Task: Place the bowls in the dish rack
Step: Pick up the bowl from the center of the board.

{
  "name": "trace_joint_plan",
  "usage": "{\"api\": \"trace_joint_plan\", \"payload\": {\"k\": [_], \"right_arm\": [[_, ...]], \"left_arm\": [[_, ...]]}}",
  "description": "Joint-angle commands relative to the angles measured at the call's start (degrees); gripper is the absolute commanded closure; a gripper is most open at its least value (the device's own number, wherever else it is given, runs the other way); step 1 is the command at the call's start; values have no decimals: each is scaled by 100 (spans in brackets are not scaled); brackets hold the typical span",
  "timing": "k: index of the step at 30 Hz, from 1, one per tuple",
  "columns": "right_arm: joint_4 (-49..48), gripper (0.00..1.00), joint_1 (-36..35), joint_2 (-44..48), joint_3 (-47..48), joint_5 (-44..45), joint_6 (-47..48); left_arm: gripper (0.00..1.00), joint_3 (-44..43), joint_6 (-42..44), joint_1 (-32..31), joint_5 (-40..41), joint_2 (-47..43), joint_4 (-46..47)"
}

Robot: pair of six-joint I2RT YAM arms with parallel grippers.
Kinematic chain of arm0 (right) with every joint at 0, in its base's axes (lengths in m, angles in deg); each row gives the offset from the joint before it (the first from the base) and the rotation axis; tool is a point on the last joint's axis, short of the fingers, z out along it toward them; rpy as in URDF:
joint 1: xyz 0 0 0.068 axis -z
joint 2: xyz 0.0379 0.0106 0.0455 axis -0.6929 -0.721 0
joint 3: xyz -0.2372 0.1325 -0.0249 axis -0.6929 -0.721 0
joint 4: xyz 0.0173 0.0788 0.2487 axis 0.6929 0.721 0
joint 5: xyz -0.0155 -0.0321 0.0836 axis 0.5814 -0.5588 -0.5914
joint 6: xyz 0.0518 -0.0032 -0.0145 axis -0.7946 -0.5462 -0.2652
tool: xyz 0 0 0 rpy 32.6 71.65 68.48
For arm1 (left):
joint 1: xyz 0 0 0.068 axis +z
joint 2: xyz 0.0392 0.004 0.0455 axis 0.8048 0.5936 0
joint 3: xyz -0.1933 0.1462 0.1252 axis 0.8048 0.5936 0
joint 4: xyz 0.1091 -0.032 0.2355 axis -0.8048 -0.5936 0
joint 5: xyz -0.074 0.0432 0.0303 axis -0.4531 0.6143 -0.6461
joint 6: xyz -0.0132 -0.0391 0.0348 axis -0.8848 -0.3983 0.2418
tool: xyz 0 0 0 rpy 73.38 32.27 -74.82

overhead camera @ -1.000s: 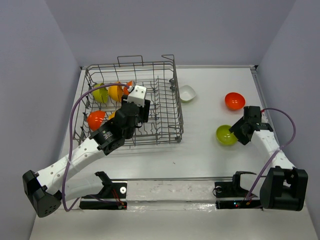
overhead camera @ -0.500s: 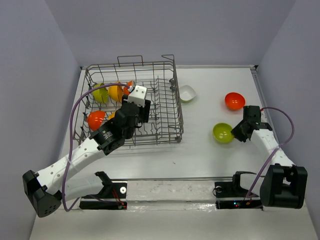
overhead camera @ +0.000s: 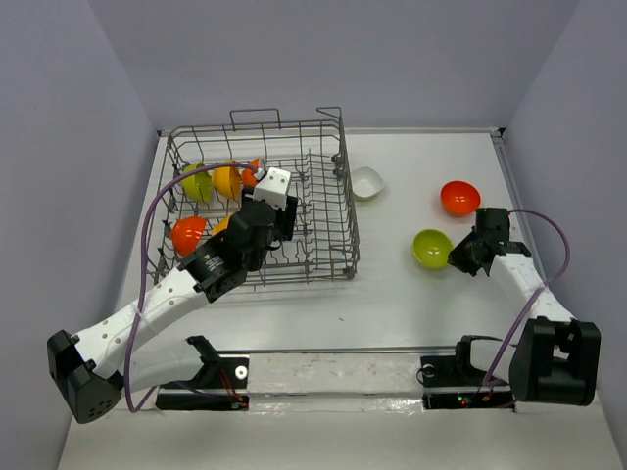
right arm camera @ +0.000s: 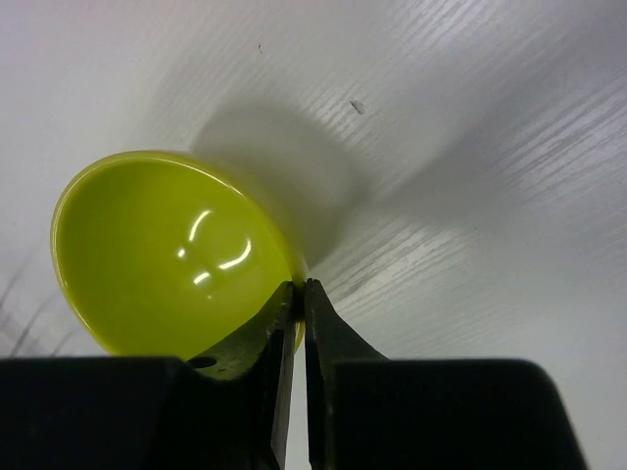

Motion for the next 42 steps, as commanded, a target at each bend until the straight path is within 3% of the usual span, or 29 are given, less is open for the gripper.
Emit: {"api": "trace_joint_plan", "payload": {"k": [1, 12, 35, 42], "right_arm": [[-207, 87, 41, 186, 30, -67, 181], [-234, 75, 41, 186, -49, -111, 269], [-568, 76, 41, 72, -154, -94, 322], [-699, 85, 41, -25, -146, -111, 349]], "left_arm": [[34, 27, -12, 19, -62, -12, 264], [34, 18, -12, 19, -150, -3, 282], [35, -78, -12, 11, -510, 41, 273], [36, -455, 340, -217, -529, -30, 238]]}}
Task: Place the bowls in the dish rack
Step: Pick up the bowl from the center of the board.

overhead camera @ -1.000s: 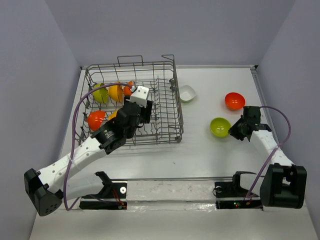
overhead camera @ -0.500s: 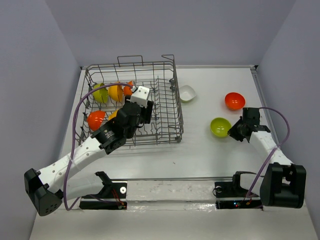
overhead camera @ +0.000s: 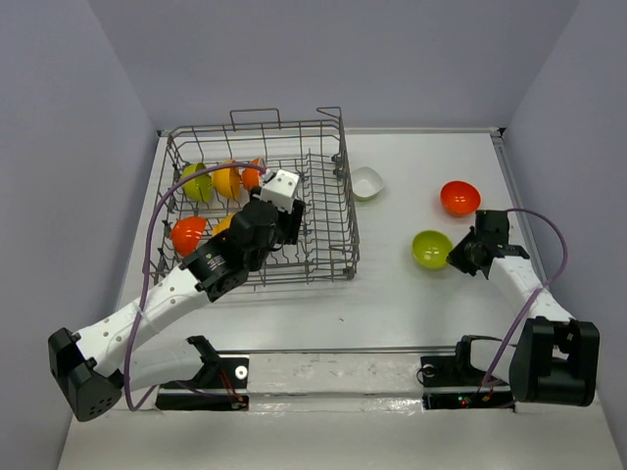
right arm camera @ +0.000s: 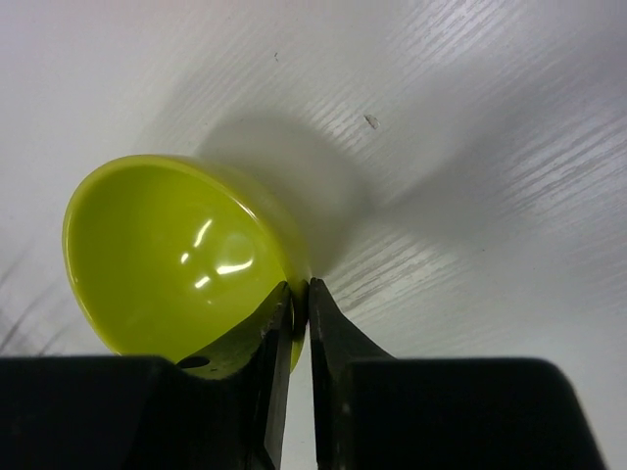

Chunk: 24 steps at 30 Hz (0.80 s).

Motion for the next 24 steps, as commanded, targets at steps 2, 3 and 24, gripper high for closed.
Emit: {"api": "trace_joint_plan", "payload": {"k": [2, 3, 24], "right_arm": [[-330, 89, 41, -58, 60, -76, 102], [-348, 94, 41, -58, 77, -111, 128], [776, 99, -64, -769, 3802, -929, 515]], "left_arm": [[35, -588, 511, -351, 86, -25, 197], [35, -684, 634, -422, 104, 88, 153], [33, -3276, 3042, -2057, 1573, 1961, 135]]}}
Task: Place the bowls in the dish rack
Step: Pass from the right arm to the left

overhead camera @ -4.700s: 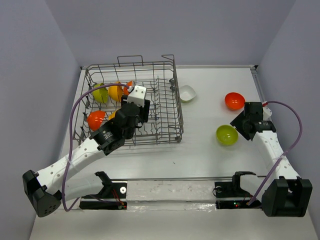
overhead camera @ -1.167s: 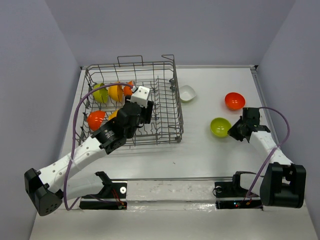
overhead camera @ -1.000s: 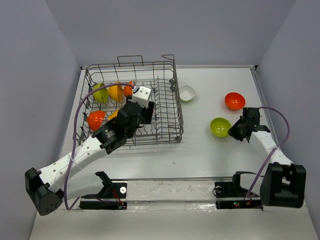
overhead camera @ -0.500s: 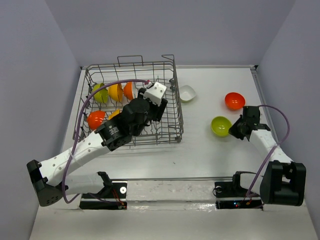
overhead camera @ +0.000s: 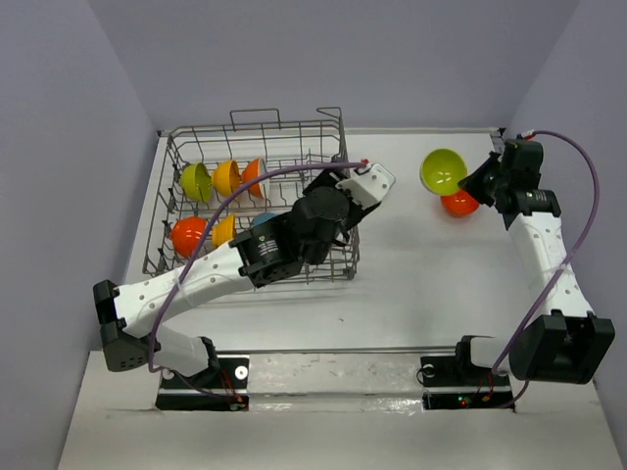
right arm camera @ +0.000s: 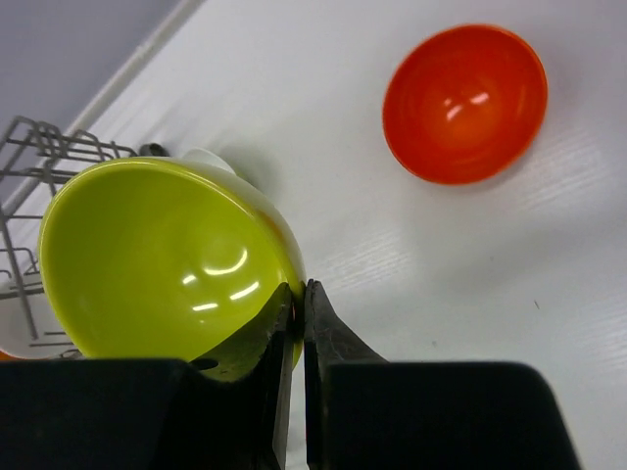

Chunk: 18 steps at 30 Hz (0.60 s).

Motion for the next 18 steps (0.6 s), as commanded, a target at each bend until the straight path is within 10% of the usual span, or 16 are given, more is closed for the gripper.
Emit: {"api": "trace_joint_plan", "payload": {"k": [1, 18], "right_arm": [[326, 99, -121, -382, 965, -302, 169], [2515, 99, -1255, -1640, 4255, 884, 987]], "left_arm": [[32, -783, 935, -286, -29, 321, 360], [30, -2146, 2994, -1034, -128, 2027, 291]]}}
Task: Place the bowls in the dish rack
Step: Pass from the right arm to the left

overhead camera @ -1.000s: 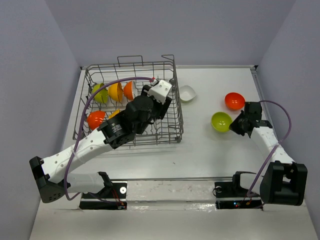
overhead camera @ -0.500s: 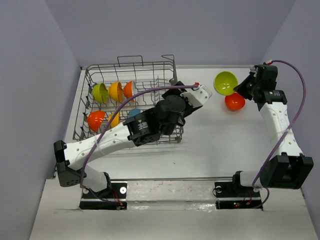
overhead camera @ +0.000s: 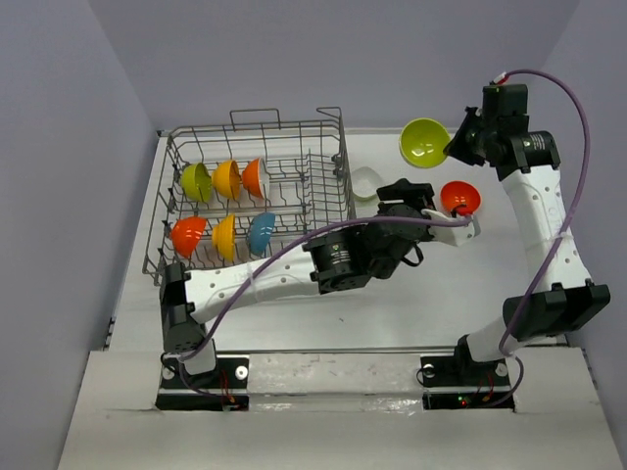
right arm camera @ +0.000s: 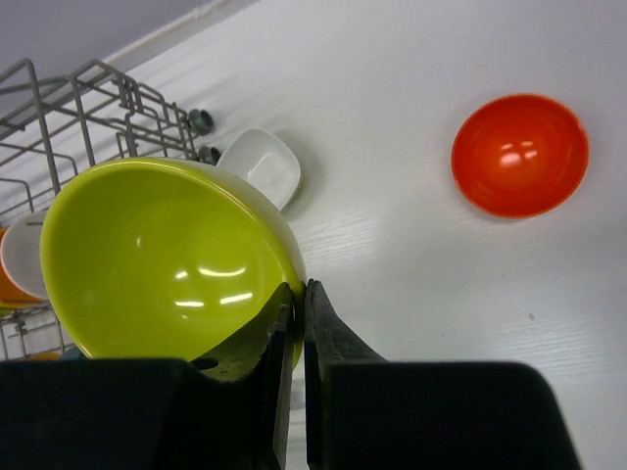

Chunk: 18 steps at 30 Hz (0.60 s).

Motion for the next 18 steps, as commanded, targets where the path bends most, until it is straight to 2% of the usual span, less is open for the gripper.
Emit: {"api": "trace_joint_plan", "payload": {"k": [1, 7, 12, 18], "right_arm": [[435, 99, -110, -277, 883, 292, 303], [717, 99, -163, -550, 1543, 310, 479], [770, 99, -320, -603, 1596, 459, 558], [700, 99, -645, -418, 1526, 801, 645]], "left_arm": [[30, -703, 545, -105, 23, 316, -448], [31, -1028, 967, -325, 357, 808, -538], [31, -1406, 1179, -465, 559, 1178, -599], [31, -1459, 1284, -466, 471, 1381, -398]]}}
